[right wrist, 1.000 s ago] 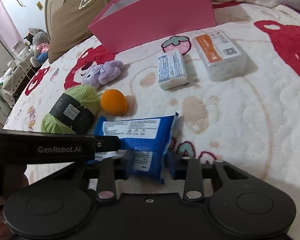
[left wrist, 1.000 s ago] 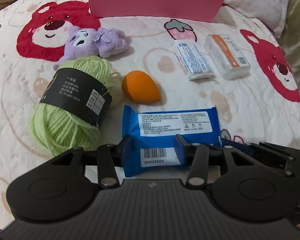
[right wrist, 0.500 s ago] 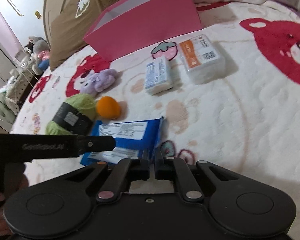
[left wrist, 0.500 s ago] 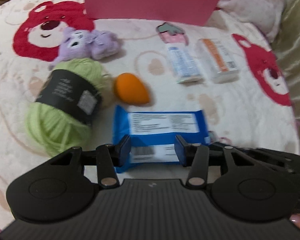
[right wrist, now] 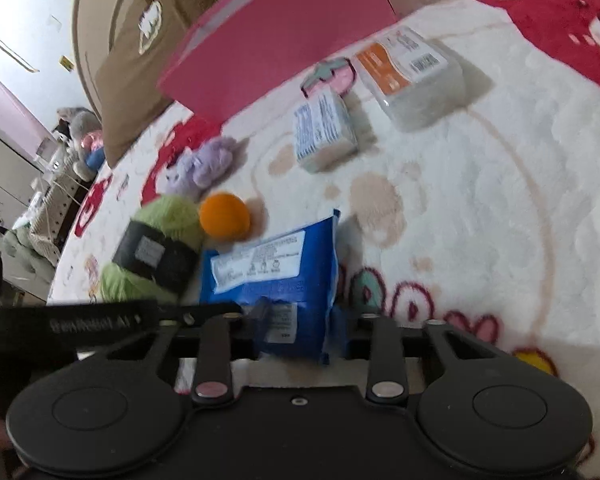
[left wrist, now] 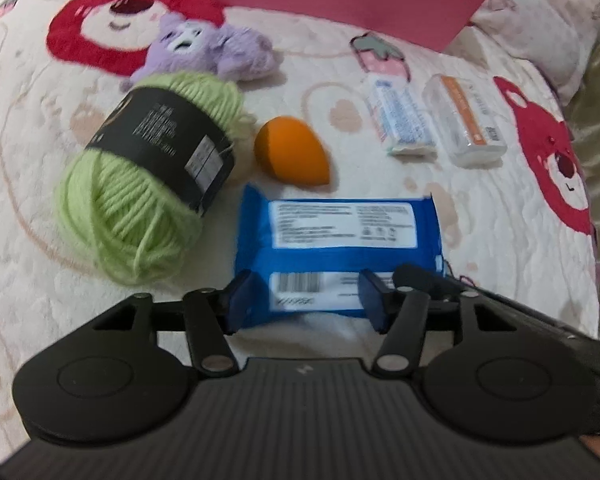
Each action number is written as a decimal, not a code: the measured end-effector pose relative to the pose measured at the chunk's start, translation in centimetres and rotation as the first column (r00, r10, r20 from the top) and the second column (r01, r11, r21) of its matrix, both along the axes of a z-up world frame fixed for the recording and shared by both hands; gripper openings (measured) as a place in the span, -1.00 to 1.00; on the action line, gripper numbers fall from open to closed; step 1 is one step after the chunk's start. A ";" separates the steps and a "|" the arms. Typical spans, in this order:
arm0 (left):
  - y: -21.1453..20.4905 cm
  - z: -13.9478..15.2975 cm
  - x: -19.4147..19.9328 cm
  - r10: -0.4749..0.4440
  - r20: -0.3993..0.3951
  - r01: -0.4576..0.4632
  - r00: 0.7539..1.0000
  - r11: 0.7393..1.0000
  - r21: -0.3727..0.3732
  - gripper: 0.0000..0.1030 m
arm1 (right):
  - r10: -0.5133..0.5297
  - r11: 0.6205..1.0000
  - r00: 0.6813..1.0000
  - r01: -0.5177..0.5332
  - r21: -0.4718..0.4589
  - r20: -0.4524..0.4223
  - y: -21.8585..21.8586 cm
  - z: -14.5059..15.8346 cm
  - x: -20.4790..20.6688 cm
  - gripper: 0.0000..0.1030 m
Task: Organize objects
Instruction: 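Lift the blue wet-wipe pack with the left gripper toward the pink box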
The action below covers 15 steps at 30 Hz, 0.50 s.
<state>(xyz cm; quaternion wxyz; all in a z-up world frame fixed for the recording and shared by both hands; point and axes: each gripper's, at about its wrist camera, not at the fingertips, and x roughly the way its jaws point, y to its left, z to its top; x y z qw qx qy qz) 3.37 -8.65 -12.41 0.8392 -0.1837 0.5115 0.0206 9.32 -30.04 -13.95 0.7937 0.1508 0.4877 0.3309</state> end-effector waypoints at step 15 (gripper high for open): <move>-2.8 -0.2 1.6 -0.127 0.051 0.129 0.991 0.991 -0.025 0.19 | 0.007 0.976 0.991 0.022 -0.217 0.131 -2.3 2.7 -0.1 -0.64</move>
